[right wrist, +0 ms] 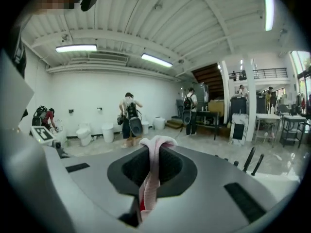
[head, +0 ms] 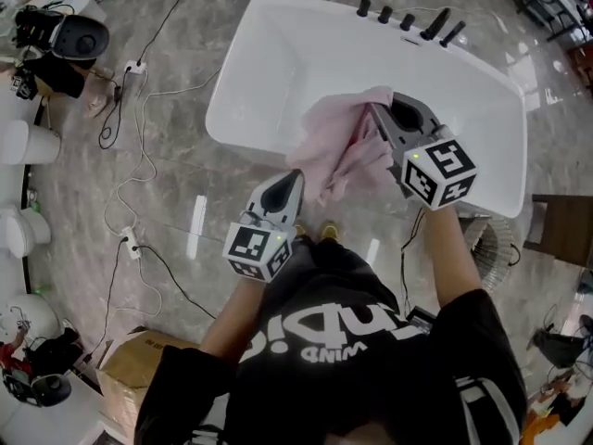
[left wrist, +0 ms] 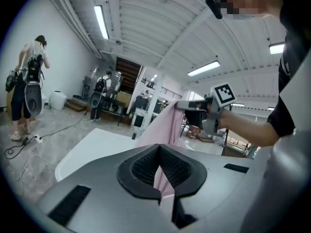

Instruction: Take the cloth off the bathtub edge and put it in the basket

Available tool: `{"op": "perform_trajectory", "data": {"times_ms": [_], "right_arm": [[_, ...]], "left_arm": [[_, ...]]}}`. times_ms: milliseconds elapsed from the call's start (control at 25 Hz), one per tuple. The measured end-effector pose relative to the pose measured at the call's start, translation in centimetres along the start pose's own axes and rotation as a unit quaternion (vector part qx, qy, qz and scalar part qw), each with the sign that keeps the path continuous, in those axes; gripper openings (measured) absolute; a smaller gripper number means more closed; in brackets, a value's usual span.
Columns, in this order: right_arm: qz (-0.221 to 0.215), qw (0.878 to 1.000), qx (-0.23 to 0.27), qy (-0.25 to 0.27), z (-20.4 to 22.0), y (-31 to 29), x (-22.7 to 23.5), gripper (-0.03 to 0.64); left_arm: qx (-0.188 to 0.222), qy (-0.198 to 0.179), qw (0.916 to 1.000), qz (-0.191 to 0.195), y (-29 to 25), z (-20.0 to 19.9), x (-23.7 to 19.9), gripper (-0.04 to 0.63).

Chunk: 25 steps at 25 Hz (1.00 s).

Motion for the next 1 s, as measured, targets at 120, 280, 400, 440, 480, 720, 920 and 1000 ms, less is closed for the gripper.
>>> {"op": "perform_trajectory", "data": {"times_ms": [120, 280, 400, 440, 480, 720, 920, 1000], "right_arm": [[0.026, 0.999, 0.045, 0.013, -7.2, 2.0, 1.4, 0.017], [0.063, 0.993, 0.089, 0.047, -15.1, 4.5, 2.9, 0.017], [0.081, 0.987, 0.119, 0.068, -19.3, 6.4, 3.3, 0.017], [0.086, 0.986, 0.126, 0.073, -20.2, 7.1, 3.5, 0.017], [0.093, 0.984, 0.130, 0.077, -20.8, 7.9, 3.8, 0.017], [0.145, 0.976, 0.141, 0.086, -22.8, 11.8, 4.6, 0.017], [0.207, 0.964, 0.141, 0.085, -22.9, 12.6, 5.0, 0.017], [0.241, 0.956, 0.142, 0.085, -22.8, 16.1, 5.3, 0.017]], "left_arm": [[0.027, -0.015, 0.9993, 0.020, -0.5, -2.6, 1.7, 0.014], [0.056, -0.031, 0.9969, 0.046, -1.2, -5.4, 3.5, 0.014], [0.072, -0.034, 0.9947, 0.065, -1.7, -6.8, 4.7, 0.014], [0.075, -0.037, 0.9939, 0.072, -2.0, -7.1, 5.1, 0.014], [0.077, -0.039, 0.9931, 0.079, -2.3, -7.3, 5.7, 0.014], [0.073, -0.042, 0.9868, 0.138, -3.6, -8.1, 8.1, 0.014], [0.056, -0.039, 0.9772, 0.201, -4.8, -8.1, 7.5, 0.014], [0.044, -0.040, 0.9702, 0.235, -5.0, -7.4, 9.9, 0.014]]}}
Point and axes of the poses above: the fingertips, and each gripper's own axes: y backward along the fingers, x to its right, z out of its underside, the point moved 2 cm from there along y, backward along the fingers, and after that the axes turned 9 degrees about x, right-handed, at the moved point
